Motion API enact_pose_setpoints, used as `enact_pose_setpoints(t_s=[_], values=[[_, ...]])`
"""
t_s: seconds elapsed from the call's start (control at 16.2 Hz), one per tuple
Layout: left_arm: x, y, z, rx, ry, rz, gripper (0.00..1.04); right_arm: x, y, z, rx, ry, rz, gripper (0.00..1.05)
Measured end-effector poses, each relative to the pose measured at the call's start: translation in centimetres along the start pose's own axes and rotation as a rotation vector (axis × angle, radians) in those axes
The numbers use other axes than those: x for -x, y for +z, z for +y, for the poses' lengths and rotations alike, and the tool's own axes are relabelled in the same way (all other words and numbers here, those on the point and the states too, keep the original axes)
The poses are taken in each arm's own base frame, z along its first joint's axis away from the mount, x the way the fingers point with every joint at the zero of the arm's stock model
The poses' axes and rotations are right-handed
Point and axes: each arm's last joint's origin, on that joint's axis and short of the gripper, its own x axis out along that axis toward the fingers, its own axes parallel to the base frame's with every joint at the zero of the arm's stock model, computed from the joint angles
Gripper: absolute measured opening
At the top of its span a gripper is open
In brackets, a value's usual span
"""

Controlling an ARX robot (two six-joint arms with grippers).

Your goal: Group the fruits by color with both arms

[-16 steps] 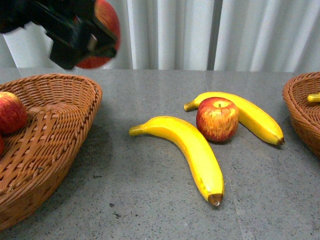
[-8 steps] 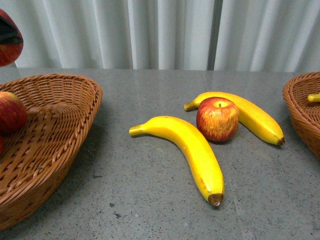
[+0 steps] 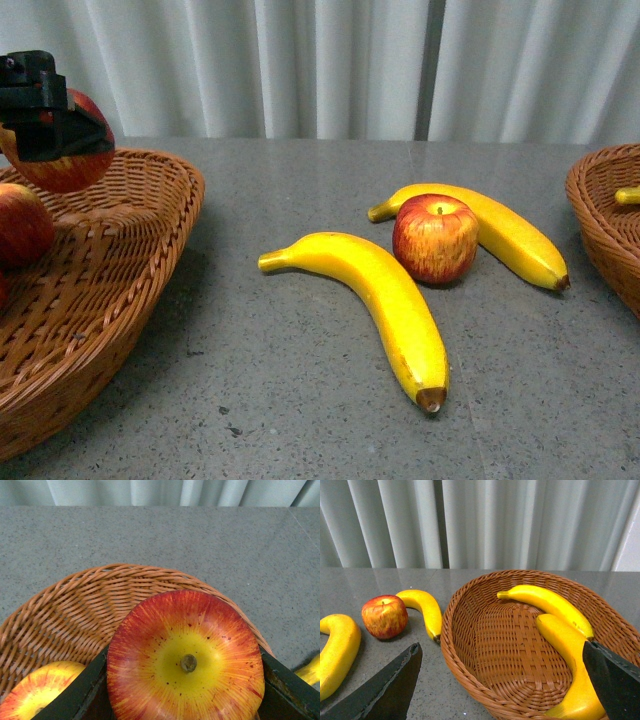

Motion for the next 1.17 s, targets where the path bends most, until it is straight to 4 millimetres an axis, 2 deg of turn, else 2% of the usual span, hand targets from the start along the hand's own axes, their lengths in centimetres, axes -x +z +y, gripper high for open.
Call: enact_pose_setpoints(t_s=[0.06, 0.19, 0.25, 0.43, 0.62, 0.8, 0.93, 1.17], values=[[0.0, -0.1, -0.2, -0.002, -0.010, 0.007, 0.71, 0.0, 0.0, 0.0, 0.000, 0.000, 0.000, 0.98], [0.0, 0.1, -0.5, -0.015, -0.021, -0.001, 0.94, 0.0, 0.0, 0.0, 0.000, 0.000, 0.000, 0.98], [0.0, 0.1, -0.7, -0.022, -0.024, -0.004, 0.99, 0.0, 0.0, 0.0, 0.000, 0.000, 0.000, 0.98], [1.0, 1.0, -1.3, -0.051, -0.026, -0.034, 0.98, 0.0, 0.0, 0.0, 0.000, 0.000, 0.000, 0.98], [2.6, 3.1, -3.6, -0.115, -0.082, -0.101, 0.98, 0.0, 0.0, 0.0, 0.000, 0.000, 0.000, 0.98], [2.9, 4.7, -6.3, -0.188, -0.159, -0.147, 0.98, 0.0, 0.0, 0.0, 0.000, 0.000, 0.000, 0.98], [1.4, 5.5, -8.0, -0.222, -0.226, -0.149, 0.98, 0.0, 0.0, 0.0, 0.000, 0.000, 0.000, 0.98], [-4.4, 4.8, -11.6, -0.284, -0.340, -0.045, 0.98, 0.0, 0.0, 0.0, 0.000, 0.000, 0.000, 0.98]])
